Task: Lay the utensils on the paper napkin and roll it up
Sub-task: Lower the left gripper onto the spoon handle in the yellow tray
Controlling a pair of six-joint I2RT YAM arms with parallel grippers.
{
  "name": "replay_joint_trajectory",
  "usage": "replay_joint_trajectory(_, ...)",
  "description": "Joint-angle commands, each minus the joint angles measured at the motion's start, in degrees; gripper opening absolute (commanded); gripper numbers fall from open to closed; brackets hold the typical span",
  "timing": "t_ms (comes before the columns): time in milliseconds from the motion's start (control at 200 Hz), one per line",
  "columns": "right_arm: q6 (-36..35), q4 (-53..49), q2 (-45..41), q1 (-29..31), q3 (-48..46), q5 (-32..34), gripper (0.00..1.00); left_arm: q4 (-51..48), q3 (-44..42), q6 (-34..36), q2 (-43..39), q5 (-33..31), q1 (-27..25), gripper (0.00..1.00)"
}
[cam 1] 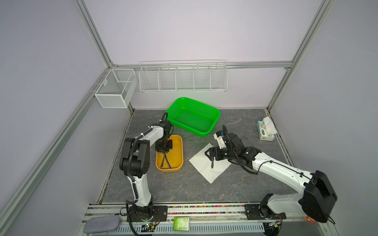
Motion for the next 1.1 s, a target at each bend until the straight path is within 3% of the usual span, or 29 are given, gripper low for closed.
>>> replay_joint_trajectory(0, -0.1, 0.0, -1.5, 0.6, -0.8, 0.7, 0.89, -2.4, 1.0, 1.5, 1.6, 2.0, 0.4, 0.15)
replay_joint_trajectory(415, -0.2, 0.3, -1.1, 0.6, -0.8, 0.5, 0.89, -1.4, 0.1, 0.7, -0.3, -6.1, -1.2, 0.18)
replay_joint_trajectory(890, -0.4, -0.7, -1.7, 0.6, -1.0, 1.4, 0.89, 6.0, -6.3, -2.8, -2.8, -5.2, -2.1, 0.19)
replay_joint_trajectory(1095, -0.4, -1.0, -2.0, 0.6, -1.0, 2.0, 0.89, 7.0, -7.4, -2.9, -3.6, -3.0, -2.8, 0.13)
